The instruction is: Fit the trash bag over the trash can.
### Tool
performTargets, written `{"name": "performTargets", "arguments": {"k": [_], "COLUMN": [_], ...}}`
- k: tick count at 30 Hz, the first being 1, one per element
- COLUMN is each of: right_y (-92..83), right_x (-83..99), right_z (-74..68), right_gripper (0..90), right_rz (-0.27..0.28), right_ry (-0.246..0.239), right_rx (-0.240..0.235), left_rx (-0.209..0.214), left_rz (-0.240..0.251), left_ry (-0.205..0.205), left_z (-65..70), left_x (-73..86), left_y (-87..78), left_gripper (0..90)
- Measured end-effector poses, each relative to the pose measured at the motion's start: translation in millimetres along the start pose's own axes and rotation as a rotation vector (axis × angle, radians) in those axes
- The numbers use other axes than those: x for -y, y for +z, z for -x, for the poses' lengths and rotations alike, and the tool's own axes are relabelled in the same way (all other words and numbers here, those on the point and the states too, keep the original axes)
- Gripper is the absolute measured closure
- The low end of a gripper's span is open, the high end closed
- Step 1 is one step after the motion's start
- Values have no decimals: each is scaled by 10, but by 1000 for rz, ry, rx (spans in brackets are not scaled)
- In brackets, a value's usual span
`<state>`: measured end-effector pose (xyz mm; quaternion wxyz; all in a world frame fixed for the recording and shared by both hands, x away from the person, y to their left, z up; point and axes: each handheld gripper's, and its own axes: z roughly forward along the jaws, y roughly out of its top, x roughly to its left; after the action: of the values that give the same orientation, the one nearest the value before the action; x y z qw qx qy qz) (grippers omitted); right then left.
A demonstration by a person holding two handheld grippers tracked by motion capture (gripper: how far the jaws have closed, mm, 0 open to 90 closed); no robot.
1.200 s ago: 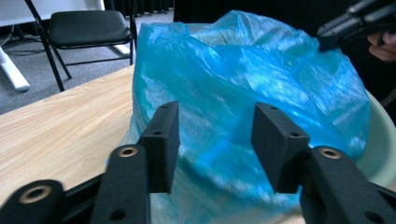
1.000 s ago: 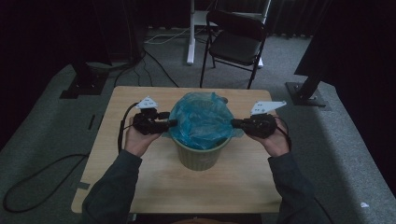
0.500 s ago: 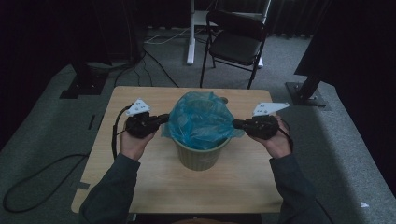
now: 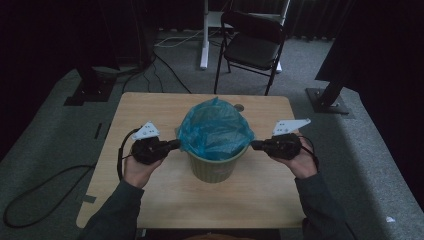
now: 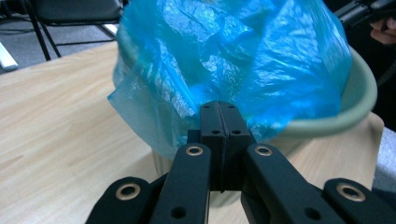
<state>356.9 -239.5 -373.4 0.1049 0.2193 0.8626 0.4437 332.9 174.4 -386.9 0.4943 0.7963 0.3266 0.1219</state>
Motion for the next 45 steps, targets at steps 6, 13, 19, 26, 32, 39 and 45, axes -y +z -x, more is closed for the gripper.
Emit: {"name": "performTargets", "arguments": {"k": [6, 13, 19, 26, 32, 39, 45], "right_y": [-67, 82, 266, 122, 35, -37, 25], "right_x": [-81, -278, -340, -309, -235, -183, -251], "right_z": [98, 234, 266, 200, 98, 78, 111], "right_gripper": [698, 584, 681, 900, 900, 900, 900], "right_rz": [78, 99, 44, 78, 85, 128, 176], "right_ry": [53, 115, 106, 76, 55, 77, 80], "right_rx": [65, 101, 136, 149, 112, 102, 166], "left_rx": [-10, -13, -19, -16, -12, -18, 19], "left_rz": [11, 16, 18, 32, 40, 49, 122], "left_ry": [-5, -11, -5, -1, 4, 7, 17], "left_z": [-6, -22, -24, 20, 74, 87, 112], "left_x": [-17, -21, -28, -26, -6, -24, -121], "left_y": [2, 23, 25, 1, -42, -39, 5], "left_gripper": [899, 898, 898, 898, 899, 898, 898]}}
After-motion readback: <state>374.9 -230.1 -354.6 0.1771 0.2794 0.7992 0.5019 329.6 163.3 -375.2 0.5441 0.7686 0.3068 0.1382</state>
